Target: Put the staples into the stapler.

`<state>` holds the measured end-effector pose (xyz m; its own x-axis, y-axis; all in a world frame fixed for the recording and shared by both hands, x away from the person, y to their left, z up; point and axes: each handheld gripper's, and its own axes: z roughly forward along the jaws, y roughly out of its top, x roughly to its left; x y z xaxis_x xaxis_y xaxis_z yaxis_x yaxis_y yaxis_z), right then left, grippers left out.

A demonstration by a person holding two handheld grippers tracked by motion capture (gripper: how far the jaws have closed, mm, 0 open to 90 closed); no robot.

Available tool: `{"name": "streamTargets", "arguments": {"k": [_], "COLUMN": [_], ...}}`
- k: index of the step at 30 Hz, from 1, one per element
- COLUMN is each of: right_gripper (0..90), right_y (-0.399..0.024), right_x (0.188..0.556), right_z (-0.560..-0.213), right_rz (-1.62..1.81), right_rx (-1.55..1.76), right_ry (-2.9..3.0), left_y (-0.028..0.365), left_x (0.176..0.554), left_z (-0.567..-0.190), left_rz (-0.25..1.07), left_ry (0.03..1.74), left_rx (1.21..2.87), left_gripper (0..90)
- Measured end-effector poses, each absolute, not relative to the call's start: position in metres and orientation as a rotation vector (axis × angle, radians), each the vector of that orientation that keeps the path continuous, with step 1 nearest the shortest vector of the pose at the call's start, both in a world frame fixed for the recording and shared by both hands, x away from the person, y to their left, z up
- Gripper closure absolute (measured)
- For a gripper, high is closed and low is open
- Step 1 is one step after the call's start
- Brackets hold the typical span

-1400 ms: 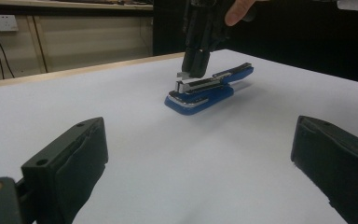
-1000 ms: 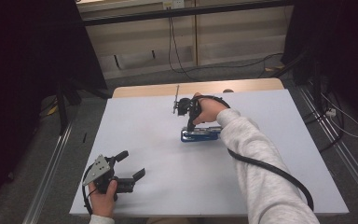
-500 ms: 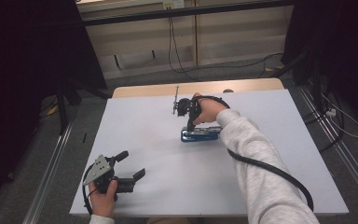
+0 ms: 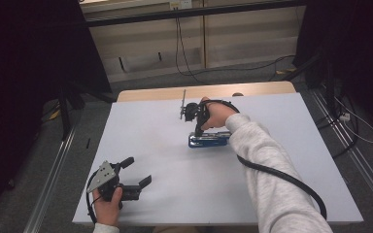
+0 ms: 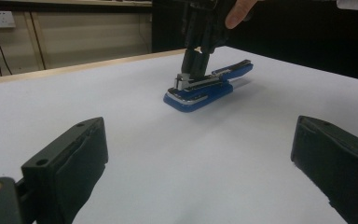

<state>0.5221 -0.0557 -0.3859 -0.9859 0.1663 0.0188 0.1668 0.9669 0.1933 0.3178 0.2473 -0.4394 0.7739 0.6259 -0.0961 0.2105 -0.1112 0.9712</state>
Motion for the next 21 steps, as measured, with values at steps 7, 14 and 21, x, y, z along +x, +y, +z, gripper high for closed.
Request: {"name": "streamTargets", "arguments": {"k": [7,14,21], "right_gripper": [70.7,63.0,53.2], "right_y": [-0.053,-0.058,-0.079], "right_x": [0.522,0.521,0.517], "right_z": [-0.388,-0.386,-0.38], "right_rz": [-0.33,-0.39,-0.549], "right_rx": [-0.289,-0.332,-0.427], "right_ry": [-3.114,-3.115,-3.096], "left_y": [0.247,0.247,0.245], "left_x": [0.318,0.318,0.318], "left_z": [-0.44,-0.44,-0.439], "left_rz": [0.395,0.394,0.392], "left_ry": [0.67,0.669,0.661], "left_rx": [1.684,1.683,1.698], "left_gripper": [3.8,3.9,3.8]}}
